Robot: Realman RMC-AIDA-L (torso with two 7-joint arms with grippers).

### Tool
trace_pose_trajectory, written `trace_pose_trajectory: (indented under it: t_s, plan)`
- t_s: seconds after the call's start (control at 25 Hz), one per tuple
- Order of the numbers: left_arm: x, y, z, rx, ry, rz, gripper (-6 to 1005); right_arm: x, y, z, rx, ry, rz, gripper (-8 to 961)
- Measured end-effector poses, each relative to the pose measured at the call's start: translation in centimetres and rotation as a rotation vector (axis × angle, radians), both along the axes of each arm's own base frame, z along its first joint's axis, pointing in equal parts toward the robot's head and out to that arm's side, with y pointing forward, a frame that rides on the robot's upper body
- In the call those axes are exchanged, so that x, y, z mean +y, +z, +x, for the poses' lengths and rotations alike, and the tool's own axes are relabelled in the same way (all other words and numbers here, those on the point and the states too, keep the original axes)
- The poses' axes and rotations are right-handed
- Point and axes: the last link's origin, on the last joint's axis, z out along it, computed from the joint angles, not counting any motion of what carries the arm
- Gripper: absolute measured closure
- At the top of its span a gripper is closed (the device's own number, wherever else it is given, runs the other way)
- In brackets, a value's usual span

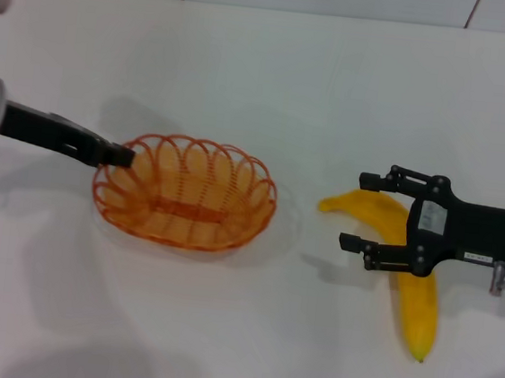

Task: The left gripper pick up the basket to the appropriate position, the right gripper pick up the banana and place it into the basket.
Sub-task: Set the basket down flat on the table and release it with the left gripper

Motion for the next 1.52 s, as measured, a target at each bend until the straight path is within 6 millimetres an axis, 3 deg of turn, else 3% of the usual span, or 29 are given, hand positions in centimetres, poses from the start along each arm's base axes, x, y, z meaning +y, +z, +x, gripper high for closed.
trace_pose_trajectory:
  t_s: [0.32, 0.6, 1.52]
  plan:
    - [0.8, -1.7, 1.7, -0.007, -0.006, -0.041, 952, 0.2, -0.1, -0.3, 0.005, 0.008, -0.003, 91]
    - [0.4, -2.8, 1.6, 0.001, 0.038, -0.078, 948, 0.4, -0.1, -0.5, 0.008, 0.011, -0.001, 91]
    - [0.9, -3.0, 1.4, -0.006, 0.072, -0.035, 923, 0.4, -0.2, -0.6, 0.008, 0.014, -0.002, 91]
